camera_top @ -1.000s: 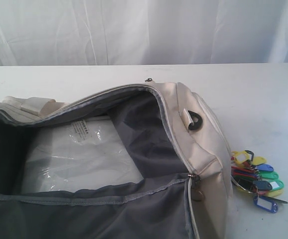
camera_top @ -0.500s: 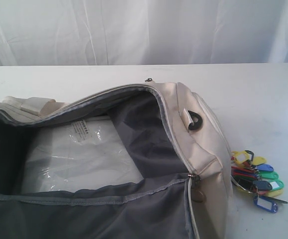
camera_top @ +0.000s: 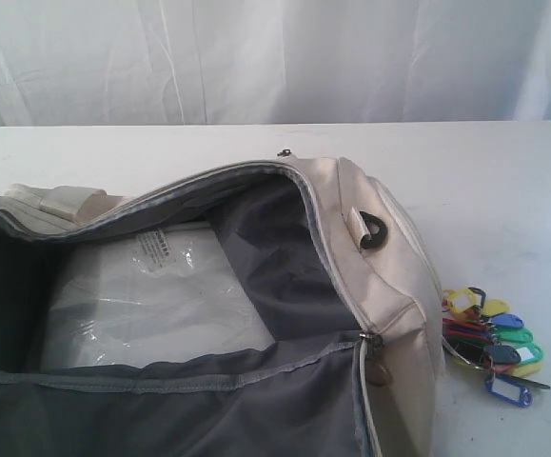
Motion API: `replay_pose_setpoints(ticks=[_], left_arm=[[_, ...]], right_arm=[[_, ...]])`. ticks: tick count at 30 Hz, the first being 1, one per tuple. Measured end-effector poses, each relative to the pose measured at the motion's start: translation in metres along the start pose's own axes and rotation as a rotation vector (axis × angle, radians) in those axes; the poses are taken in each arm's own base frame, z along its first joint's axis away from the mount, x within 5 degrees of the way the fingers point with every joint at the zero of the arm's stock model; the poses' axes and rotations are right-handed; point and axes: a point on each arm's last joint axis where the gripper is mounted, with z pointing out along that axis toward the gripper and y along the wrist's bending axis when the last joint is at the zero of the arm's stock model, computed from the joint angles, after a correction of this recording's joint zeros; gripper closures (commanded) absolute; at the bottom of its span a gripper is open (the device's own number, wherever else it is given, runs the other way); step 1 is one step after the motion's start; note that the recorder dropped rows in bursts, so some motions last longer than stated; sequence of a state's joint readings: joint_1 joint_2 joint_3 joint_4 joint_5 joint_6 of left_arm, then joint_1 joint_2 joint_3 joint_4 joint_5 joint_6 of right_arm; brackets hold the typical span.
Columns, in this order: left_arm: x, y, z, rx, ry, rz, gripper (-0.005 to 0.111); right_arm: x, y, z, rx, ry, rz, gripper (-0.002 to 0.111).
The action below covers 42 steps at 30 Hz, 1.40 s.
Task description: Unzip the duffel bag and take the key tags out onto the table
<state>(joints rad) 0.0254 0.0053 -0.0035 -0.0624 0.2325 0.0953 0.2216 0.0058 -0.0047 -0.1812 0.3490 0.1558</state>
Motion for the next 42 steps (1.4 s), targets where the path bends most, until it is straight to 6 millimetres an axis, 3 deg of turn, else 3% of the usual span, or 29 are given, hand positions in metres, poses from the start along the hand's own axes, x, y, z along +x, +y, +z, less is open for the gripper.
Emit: replay_pose_setpoints(ticks=[42], left_arm=[[-0.0001, -0.0006, 0.0000, 0.012, -0.001, 0.004, 0.107]], right_arm=[[-0.0004, 0.0002, 0.0000, 0.007, -0.004, 0.049, 0.108]])
